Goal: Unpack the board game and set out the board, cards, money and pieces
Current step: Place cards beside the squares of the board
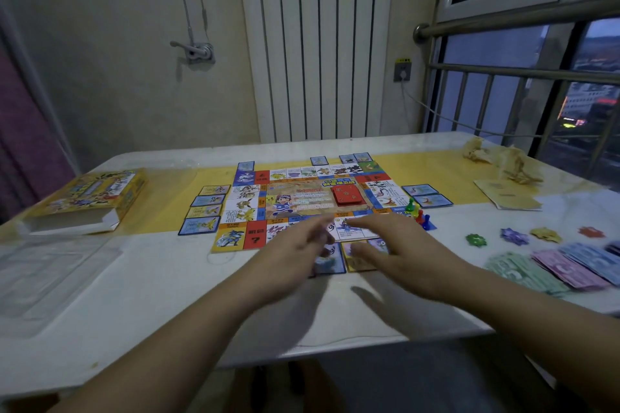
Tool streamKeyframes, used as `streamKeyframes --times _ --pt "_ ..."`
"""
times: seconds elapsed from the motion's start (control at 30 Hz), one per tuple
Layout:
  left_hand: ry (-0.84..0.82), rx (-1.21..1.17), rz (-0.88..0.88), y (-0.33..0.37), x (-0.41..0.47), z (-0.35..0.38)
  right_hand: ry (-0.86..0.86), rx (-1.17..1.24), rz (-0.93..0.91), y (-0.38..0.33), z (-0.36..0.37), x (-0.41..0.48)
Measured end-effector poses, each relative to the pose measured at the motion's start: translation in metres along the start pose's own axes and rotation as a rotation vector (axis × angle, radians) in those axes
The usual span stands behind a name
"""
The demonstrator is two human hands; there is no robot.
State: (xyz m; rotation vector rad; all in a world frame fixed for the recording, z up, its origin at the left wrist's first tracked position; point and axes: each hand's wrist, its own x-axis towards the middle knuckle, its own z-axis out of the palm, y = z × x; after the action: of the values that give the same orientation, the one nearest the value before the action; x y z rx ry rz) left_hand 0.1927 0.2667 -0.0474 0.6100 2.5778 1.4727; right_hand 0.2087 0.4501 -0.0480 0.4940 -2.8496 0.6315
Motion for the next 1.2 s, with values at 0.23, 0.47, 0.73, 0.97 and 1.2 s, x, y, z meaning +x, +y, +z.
streamKeyframes --times 0.23,0.47,0.73,0.97,1.2 --pt "-0.114 -1.02 -0.35 0.013 -0.009 0.002 0.027 0.842 0.208 -0.026 0.001 0.019" --pt "-0.184 -1.082 -0.355 0.001 -0.015 -0.008 -0.08 0.999 0.302 -0.031 0.007 0.024" --pt "-0.016 -0.852 -0.193 -0.013 -0.017 -0.002 -0.118 1.041 0.368 -0.03 0.018 0.024" --pt "0.096 -0.791 -0.129 -0.007 -0.005 0.005 0.044 1.079 0.366 -0.03 0.016 0.023" --pt "0.095 -0.747 -0.177 0.0 0.01 0.009 -0.018 0.951 0.323 -0.013 0.0 0.03"
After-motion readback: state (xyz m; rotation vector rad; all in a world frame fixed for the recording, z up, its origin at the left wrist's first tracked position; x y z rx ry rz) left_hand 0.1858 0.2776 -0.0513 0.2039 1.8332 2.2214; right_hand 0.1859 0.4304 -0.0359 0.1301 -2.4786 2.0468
